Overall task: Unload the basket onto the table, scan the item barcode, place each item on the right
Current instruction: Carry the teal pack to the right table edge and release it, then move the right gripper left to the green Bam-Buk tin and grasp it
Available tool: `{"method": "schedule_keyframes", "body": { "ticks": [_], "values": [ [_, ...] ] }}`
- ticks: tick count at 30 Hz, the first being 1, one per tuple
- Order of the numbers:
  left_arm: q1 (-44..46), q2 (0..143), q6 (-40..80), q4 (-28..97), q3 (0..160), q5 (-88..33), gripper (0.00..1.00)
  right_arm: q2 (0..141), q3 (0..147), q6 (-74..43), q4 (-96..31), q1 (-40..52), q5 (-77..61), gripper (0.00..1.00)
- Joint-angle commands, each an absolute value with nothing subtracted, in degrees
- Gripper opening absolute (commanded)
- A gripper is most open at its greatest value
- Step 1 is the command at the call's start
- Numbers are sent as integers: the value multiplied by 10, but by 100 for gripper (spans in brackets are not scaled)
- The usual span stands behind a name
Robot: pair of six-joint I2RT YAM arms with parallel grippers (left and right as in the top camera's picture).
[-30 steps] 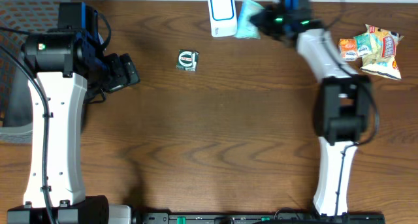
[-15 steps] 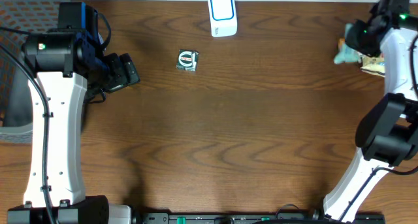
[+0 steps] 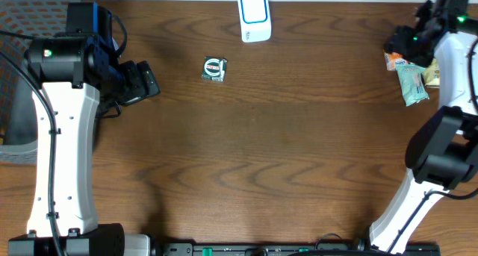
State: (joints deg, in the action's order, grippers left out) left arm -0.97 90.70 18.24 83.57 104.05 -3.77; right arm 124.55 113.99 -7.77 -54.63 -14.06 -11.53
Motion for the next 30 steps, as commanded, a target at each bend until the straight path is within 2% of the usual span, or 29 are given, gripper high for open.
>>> {"method": "schedule_keyframes", "body": {
  "ticks": [1,5,8,14,20,27,30],
  "values": [
    [-11,908,190,837,1038,-36,98,1253,1145,-67,-542,-92,-245,70],
    [-11,908,190,837,1038,-36,98,1253,1145,-68,-506,-34,-344,70],
    [-11,908,190,837,1038,-36,98,1253,1145,-80,-478,19,-342,72],
    [-11,908,190,837,1038,-36,98,1267,1145,-93,-424,137,-218,85],
    [-11,908,190,837,1038,-36,98,1306,1145,-118,-360,232,-93,91],
    [-11,908,190,837,1038,-36,98,1368,1145,-159,-271,305,-67,99],
    [-11,908,190,837,1038,-36,98,1383,1145,-176,-243,329,-23,99]
  ]
}}
